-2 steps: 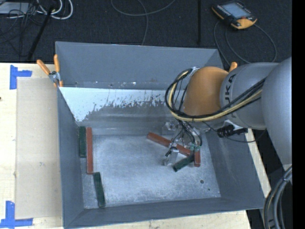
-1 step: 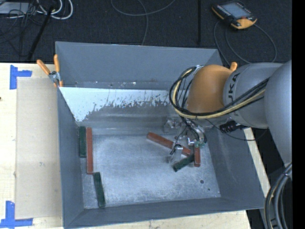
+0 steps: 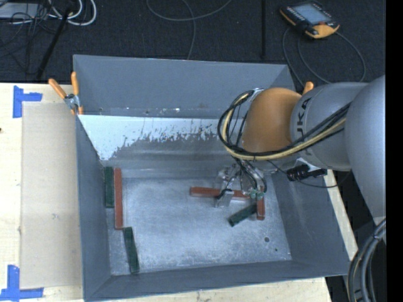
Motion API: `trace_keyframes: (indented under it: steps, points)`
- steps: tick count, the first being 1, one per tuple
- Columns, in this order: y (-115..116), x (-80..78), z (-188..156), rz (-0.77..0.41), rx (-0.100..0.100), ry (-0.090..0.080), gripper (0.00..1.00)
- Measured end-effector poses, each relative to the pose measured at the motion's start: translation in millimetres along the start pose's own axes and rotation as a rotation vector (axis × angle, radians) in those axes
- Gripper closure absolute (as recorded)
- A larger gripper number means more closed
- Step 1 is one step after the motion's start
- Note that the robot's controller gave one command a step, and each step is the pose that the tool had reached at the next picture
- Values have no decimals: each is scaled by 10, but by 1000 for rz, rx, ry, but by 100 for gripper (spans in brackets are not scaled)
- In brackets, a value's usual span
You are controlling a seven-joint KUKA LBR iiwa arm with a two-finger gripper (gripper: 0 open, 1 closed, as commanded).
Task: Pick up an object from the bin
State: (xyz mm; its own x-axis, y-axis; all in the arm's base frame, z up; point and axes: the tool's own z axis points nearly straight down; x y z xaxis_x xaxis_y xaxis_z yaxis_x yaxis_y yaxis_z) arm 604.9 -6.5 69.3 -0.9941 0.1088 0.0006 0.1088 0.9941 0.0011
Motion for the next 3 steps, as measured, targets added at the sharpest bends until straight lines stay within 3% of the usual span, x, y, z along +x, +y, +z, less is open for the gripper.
trace_keyframes:
  steps: [3]
  points:
    - [-1, 3, -52, 0, 0, 0, 100]
